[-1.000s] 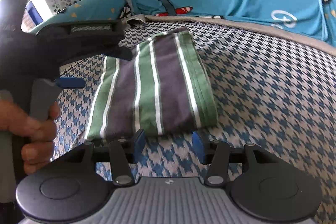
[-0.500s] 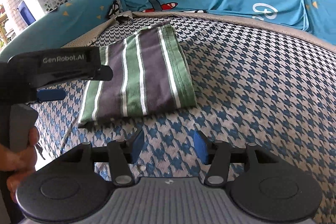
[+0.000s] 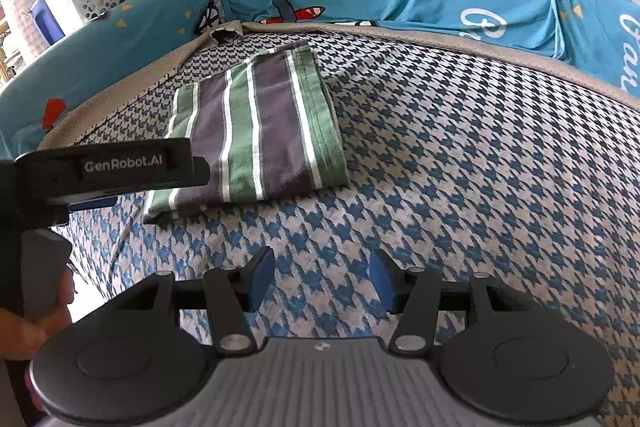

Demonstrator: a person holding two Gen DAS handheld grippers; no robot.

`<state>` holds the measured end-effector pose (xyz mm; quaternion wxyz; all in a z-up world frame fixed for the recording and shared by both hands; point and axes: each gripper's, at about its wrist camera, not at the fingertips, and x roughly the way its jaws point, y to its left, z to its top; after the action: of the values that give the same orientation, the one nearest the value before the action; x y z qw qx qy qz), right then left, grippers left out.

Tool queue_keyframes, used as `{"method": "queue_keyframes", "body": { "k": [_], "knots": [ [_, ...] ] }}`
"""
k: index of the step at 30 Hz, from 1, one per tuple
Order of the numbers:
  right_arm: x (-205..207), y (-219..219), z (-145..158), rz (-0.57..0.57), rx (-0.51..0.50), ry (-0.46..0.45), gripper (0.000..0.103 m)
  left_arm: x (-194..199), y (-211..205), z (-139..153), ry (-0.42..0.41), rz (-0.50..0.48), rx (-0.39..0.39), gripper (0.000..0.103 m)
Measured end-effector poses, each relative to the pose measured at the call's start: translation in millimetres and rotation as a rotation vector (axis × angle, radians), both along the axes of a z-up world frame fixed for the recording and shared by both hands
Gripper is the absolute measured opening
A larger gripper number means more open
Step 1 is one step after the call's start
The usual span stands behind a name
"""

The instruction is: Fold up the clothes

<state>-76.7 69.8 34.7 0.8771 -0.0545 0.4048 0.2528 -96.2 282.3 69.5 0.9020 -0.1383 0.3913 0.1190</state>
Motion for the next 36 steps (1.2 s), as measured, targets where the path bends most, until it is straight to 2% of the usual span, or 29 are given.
{"method": "queue_keyframes", "body": {
  "k": [13,28,36],
  "knots": [
    [-3.8,-22.0,5.4,-0.034,-0.006,0.009,0.051,-5.7,-26.8,-2.6,0.017,-0.048,0.048,0.103],
    [-2.7,-28.4,8.4,-0.051,0.004,0.020,0.052,-2.3,-37.4,-1.5,0.028,-0.054,0.105,0.103],
    [-0.3,-27.6,11.8,-0.052,-0.002,0.015,0.052,-3.9,-42.8,-2.1,0.036,-0.049,0.108,0.103]
  ]
}}
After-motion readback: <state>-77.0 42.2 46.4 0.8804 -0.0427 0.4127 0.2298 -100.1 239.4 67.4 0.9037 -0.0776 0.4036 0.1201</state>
